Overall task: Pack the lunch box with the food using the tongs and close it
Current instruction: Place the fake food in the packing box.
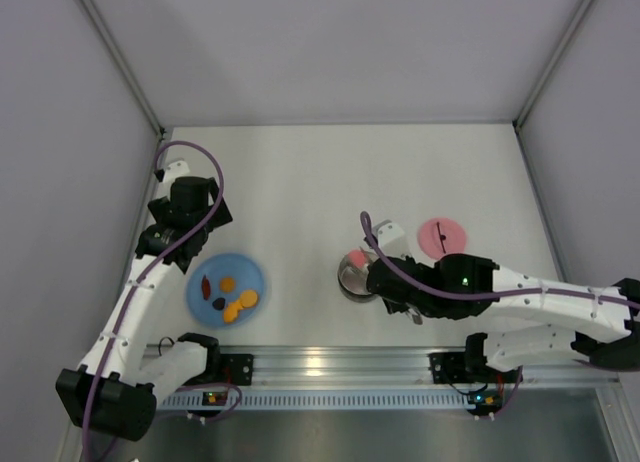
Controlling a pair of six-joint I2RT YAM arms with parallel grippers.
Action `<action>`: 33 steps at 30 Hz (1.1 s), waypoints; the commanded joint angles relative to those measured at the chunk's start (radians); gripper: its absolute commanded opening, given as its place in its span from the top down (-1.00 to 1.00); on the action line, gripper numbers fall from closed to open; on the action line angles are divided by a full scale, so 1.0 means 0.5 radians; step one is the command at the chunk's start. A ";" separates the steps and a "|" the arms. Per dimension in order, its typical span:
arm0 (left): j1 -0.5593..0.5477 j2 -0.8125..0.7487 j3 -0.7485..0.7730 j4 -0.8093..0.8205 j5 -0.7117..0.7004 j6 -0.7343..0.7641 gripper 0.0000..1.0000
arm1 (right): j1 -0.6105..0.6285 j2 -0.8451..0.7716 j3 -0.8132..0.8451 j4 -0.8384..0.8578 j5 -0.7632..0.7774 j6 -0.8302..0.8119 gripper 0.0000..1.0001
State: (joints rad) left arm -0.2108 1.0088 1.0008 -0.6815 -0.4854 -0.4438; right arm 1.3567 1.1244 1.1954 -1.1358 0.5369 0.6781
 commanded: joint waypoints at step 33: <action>0.013 -0.014 0.143 -0.168 -0.345 -0.431 -0.98 | -0.017 0.230 0.471 -0.057 -0.052 -0.184 0.09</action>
State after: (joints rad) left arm -0.2100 0.9913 1.0279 -0.7120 -0.5385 -0.5468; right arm 1.3563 1.1995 1.3224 -1.1946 0.5247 0.6582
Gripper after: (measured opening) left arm 0.990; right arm 0.457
